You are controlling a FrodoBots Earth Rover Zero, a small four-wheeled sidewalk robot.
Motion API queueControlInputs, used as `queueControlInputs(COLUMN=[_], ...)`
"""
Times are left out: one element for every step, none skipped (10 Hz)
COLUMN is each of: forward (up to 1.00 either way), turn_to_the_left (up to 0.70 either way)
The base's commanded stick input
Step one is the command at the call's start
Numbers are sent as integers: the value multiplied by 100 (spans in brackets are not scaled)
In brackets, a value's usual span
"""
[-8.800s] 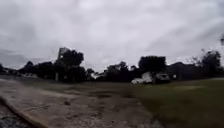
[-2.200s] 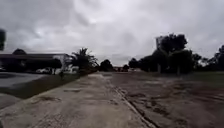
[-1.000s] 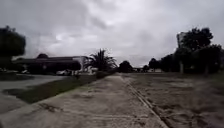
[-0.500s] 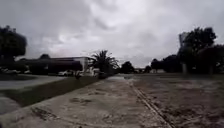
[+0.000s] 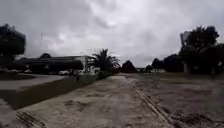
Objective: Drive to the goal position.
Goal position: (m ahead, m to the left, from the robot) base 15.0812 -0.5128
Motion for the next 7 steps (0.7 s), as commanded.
queueControlInputs(forward=[50, 50, 50, 50, 50, 50, 50], turn_to_the_left=[0, 0, 0, 0, 0, 0, 0])
